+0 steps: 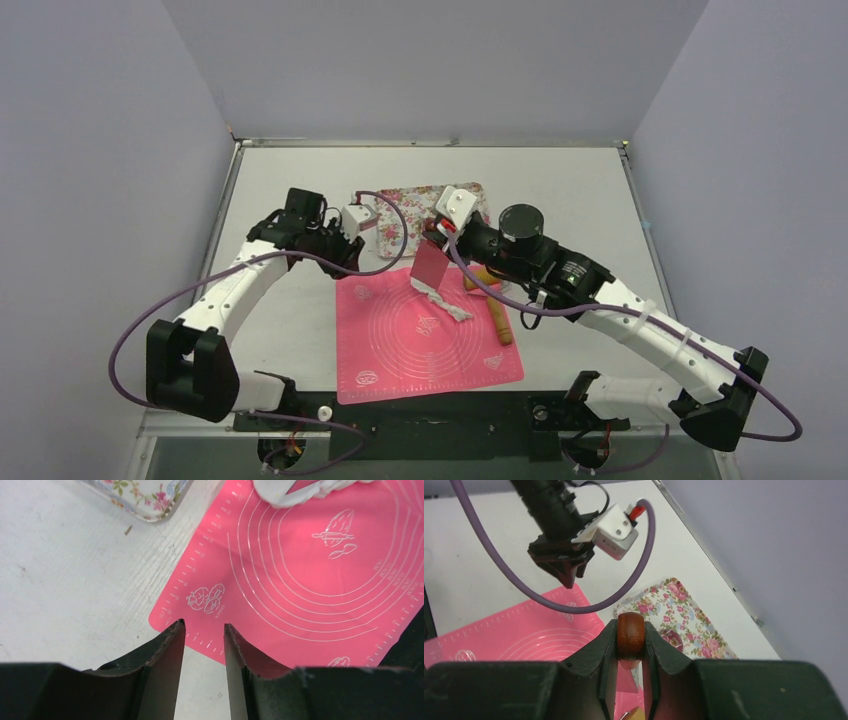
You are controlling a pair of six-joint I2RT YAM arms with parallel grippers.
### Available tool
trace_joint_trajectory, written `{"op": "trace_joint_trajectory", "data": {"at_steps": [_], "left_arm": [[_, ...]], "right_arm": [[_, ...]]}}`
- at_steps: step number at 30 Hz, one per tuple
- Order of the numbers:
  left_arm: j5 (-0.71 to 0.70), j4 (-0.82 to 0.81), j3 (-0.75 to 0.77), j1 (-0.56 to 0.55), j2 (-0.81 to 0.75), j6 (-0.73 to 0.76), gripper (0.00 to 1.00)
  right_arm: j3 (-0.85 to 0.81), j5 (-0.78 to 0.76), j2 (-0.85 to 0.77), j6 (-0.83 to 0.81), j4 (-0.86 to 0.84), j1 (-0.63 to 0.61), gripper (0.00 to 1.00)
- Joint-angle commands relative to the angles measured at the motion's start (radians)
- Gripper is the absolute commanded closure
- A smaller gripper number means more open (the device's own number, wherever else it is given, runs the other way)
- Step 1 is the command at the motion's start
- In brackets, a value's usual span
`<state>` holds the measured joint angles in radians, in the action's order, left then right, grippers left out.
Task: Roll out the dumpling wrappers from the dough
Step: Remove the dumpling wrapper from the work surface.
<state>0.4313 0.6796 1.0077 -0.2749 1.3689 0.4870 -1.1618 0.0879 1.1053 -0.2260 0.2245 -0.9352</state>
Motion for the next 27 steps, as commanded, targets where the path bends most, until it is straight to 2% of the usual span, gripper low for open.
{"op": "trace_joint_trajectory", "data": {"at_steps": [1,6,12,15,20,27], "left_arm": [[0.112,0.065,0.059,0.014,-0.052,-0.001,0.67],[0.117,0.055,0.043,0.016,-0.040,-0.009,0.63],[0.016,0.023,-0.059,-0.010,0.098,0.027,0.59],[-0.029,-0.028,-0.128,-0.023,0.116,0.059,0.58],[-0.233,-0.102,-0.216,-0.077,0.127,0.082,0.57],[-0.394,-0.090,-0.274,-0.053,0.160,0.133,0.58]], "right_arm": [[-0.076,0.330,0.036,-0.195,-0.059,0.063,1.00],[-0.096,0.540,0.049,-0.289,-0.020,0.196,1.00],[-0.033,0.597,0.020,-0.340,-0.023,0.252,1.00],[-0.012,0.620,0.016,-0.352,-0.024,0.260,1.00],[0.000,0.685,0.033,-0.373,-0.024,0.282,1.00],[0.025,0.760,0.027,-0.388,-0.013,0.307,1.00]]}}
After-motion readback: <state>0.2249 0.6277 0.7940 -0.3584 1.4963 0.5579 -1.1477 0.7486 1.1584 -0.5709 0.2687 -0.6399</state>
